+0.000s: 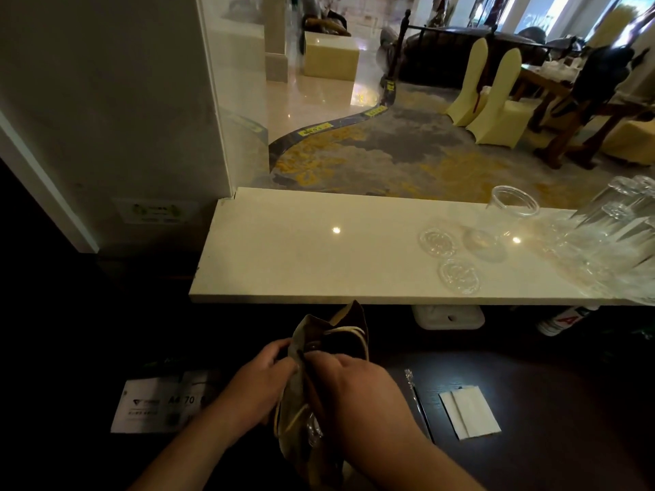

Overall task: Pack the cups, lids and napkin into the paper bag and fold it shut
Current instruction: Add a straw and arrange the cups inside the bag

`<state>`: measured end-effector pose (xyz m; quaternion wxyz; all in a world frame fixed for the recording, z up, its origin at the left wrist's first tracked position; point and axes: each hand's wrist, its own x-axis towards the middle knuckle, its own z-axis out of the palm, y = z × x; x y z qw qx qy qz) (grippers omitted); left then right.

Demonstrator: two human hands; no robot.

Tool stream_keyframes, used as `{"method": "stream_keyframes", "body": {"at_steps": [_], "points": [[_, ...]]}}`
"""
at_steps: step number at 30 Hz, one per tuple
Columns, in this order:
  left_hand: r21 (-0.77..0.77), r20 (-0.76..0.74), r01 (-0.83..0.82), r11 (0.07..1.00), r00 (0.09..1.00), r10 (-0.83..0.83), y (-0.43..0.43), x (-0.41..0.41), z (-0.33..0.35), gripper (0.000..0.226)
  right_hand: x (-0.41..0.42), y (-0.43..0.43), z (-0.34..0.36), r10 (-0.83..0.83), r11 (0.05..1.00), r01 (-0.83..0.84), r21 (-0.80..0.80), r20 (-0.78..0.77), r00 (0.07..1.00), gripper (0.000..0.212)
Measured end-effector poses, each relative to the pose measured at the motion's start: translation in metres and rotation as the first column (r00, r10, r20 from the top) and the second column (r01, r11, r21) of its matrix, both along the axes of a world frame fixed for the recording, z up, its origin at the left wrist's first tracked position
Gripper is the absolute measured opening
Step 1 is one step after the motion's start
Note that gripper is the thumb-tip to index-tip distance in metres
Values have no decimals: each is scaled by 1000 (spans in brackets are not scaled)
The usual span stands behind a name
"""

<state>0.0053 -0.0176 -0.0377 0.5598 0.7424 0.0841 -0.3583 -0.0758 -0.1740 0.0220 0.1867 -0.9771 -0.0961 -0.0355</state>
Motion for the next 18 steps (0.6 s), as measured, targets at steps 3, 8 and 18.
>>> {"method": "stream_keyframes", "body": {"at_steps": [3,8,18], "points": [[4,11,-4,1000,1000,4,1,-1,0,39,14,-4,0,-106,993,115,39,-178,978,18],[17,33,6,1000,999,-7,-2,-4,7,28,35,-1,-1,-207,971,236,45,-339,917,11],[58,26,57,997,998,-58,-8,-3,15,32,78,5,-37,-180,983,127,-130,-600,779,23]]}}
